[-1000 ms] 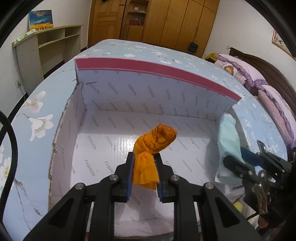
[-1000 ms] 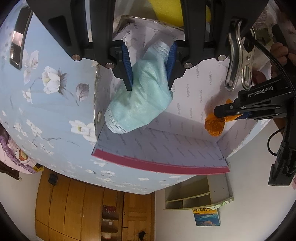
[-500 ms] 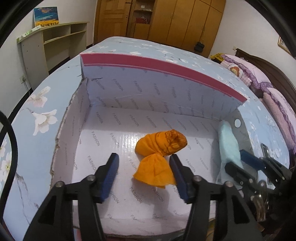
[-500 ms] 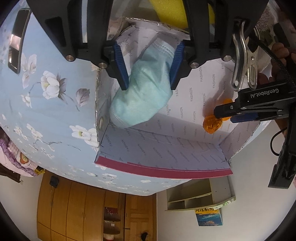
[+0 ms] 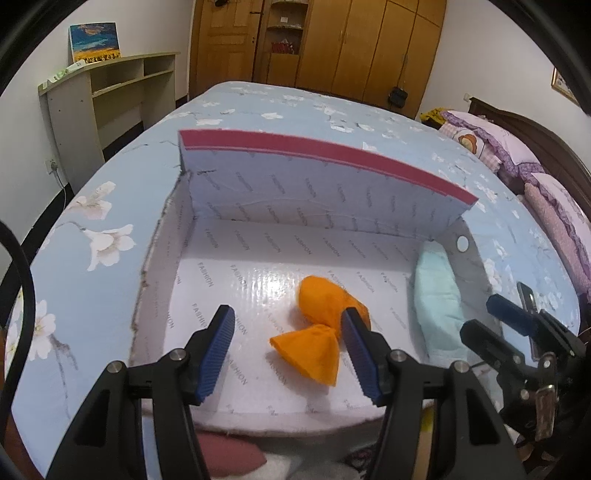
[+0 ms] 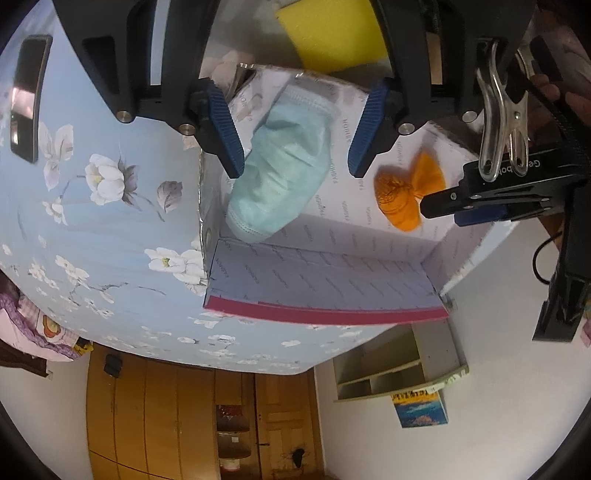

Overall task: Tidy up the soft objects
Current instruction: 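Withdraw both open tools from the box toward the remaining items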

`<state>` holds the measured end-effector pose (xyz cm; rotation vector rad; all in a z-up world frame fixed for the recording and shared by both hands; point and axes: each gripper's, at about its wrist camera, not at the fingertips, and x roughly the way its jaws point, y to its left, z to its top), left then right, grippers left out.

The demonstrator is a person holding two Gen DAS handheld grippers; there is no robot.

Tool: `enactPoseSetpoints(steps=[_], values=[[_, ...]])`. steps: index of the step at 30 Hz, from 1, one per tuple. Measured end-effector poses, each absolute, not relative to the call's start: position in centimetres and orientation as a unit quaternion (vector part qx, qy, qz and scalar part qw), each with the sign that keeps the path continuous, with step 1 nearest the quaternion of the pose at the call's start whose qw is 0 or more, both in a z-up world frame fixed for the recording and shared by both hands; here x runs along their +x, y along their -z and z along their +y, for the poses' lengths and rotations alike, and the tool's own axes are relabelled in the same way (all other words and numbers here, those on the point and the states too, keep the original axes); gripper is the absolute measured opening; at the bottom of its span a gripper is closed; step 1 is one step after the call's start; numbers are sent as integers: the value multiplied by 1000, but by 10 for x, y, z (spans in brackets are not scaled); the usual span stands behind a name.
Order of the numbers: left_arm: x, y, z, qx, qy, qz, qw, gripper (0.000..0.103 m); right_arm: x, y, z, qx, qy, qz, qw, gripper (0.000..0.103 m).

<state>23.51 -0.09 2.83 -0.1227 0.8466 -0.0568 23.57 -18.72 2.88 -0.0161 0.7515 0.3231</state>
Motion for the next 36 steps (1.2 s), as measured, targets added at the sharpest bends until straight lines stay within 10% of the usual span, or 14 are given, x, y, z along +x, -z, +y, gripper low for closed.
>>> enactPoseSetpoints(steps=[36], values=[[114,-38,26,-44,20,415,908,63,135,-38,-167,2,-186,372,909,60]])
